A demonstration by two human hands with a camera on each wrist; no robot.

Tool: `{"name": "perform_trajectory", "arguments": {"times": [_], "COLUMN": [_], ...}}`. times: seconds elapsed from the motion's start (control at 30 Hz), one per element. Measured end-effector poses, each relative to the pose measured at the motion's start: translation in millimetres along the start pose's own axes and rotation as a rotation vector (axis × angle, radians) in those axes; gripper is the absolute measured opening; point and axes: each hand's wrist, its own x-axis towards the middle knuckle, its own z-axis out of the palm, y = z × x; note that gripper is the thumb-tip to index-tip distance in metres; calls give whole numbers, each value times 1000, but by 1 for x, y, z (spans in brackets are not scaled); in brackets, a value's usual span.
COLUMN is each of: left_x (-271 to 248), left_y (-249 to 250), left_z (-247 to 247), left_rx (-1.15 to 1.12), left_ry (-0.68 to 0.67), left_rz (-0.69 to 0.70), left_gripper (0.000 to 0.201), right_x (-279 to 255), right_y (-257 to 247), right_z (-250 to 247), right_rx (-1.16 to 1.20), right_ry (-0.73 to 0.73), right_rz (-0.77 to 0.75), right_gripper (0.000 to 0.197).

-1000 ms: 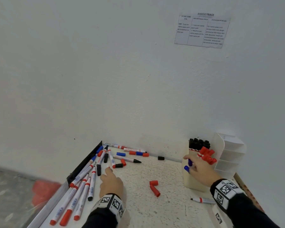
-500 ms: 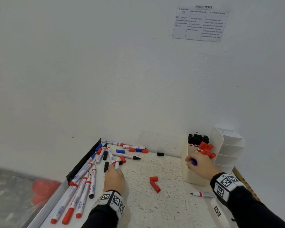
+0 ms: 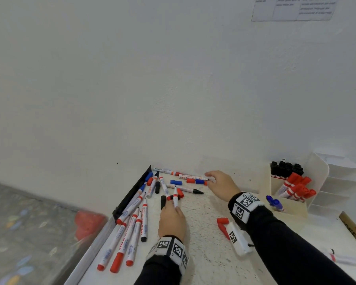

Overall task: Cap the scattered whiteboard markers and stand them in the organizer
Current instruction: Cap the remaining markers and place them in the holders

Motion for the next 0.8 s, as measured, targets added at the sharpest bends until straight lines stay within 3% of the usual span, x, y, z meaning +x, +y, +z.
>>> {"name": "perform_trajectory", "arguments": {"times": [0.23, 0.53, 0.8], "left_x": [4, 0, 1], "left_y": [-3, -4, -4], "left_z": [4, 1, 1], "left_rx": [-17, -20, -24], "left_ry": [-4, -36, -35], "left_rz": [-27, -28, -28], "left_gripper": [32, 31, 33], "right_x": [53, 65, 62], "right_y": [10, 12, 1], "right_z": [40, 53, 53], "right_rx": [-203, -559, -453], "right_ry": [-259, -247, -285], "right_rz": [180, 170, 135], "right_gripper": [55, 44, 24]}}
